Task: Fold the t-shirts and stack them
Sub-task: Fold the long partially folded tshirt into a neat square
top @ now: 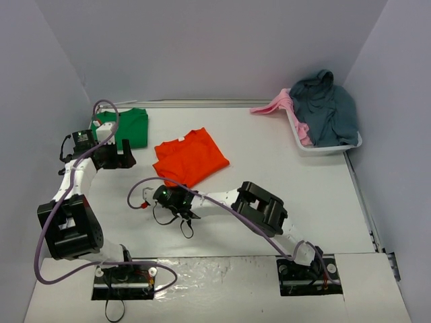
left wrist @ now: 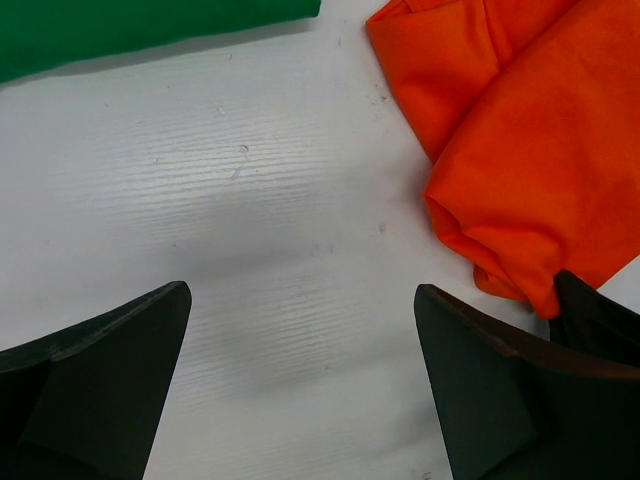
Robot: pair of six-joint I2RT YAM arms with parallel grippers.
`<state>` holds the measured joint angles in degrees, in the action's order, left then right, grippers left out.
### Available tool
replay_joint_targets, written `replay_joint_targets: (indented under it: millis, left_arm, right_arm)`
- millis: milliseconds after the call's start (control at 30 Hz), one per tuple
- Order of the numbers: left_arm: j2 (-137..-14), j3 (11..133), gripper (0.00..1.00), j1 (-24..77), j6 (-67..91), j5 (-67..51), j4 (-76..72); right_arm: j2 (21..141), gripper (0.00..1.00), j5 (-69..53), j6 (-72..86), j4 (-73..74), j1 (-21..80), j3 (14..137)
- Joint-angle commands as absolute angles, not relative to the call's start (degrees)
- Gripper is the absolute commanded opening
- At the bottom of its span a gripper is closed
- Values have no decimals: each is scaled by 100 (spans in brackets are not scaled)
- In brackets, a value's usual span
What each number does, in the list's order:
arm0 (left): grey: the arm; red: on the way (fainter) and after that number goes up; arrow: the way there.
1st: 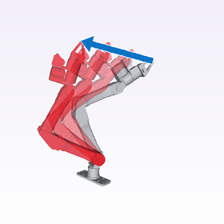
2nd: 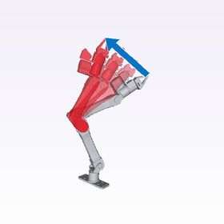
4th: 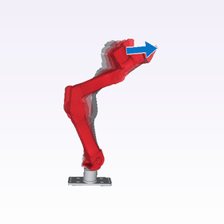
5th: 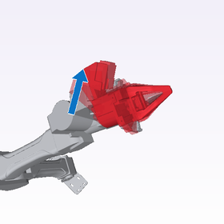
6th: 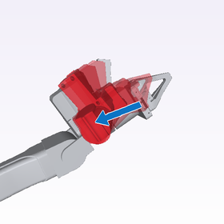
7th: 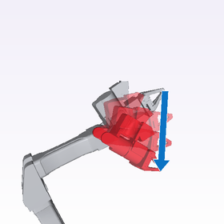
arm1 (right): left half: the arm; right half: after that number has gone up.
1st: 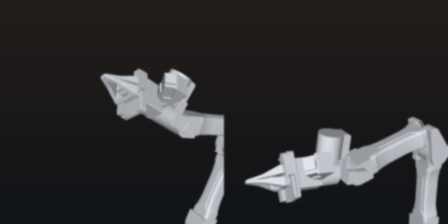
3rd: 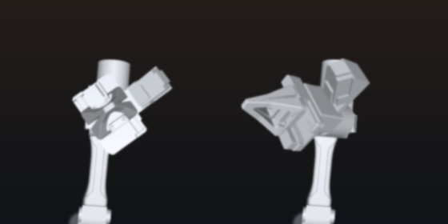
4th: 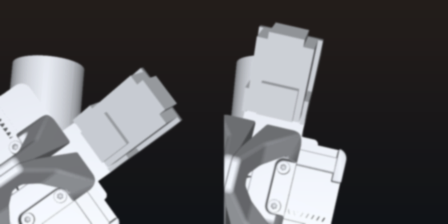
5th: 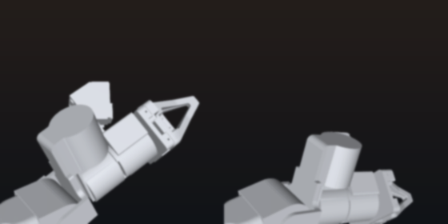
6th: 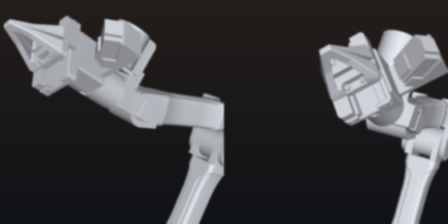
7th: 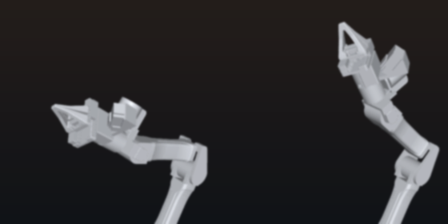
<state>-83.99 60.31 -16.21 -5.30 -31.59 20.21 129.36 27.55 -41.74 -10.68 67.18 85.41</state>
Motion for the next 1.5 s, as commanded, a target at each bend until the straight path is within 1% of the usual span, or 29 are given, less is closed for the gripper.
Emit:
replay_joint_targets:
  millis: [0,133,267,300,400,500,667,833,1067,1167,1267,1433,1467]
  left_arm:
    - [-8270,6266,94,-1608,-405,-3357,2083]
    - [-8306,6363,94,-1600,-325,-3533,2214]
    - [-8402,6442,94,-1573,-194,-3998,2381]
    - [-8428,6451,94,-1512,-167,-4304,2434]
    - [-8481,6504,94,-1188,-114,-4508,2601]
    - [-8552,6591,94,-749,-71,-4448,2646]
    - [-8955,6794,94,-413,193,-4561,2558]
    - [-9605,6882,94,-387,913,-5132,2233]
    - [-10221,6926,94,-308,1739,-5475,1680]
    - [-10379,6970,94,-255,2310,-5449,1337]
    - [-10599,6979,94,-229,3116,-5432,574]
    - [-10942,6979,94,-62,4076,-5309,97]
    - [-10968,6900,94,-62,4217,-5300,-312]
  right_arm:
    - [12956,0,3094,-4113,-993,6618,8517]
    - [12648,0,3129,-4000,-941,6373,8437]
    - [12367,0,2682,-3578,-494,6039,8691]
    - [12305,0,2585,-3508,-449,5960,8727]
    - [12147,0,2373,-3358,-299,5731,8876]
    - [12190,0,2320,-3287,-132,5564,9122]
    - [12392,0,2092,-3112,-26,5353,9448]
    - [12823,0,1890,-3006,289,5309,10000]
    - [13245,0,1732,-2900,448,5309,10739]
    - [13412,0,1714,-2892,571,5309,11047]
    - [13587,0,1740,-2874,668,5317,11301]
    - [13676,0,1767,-2865,817,5379,11557]
    - [13693,0,1767,-2874,835,5405,11610]
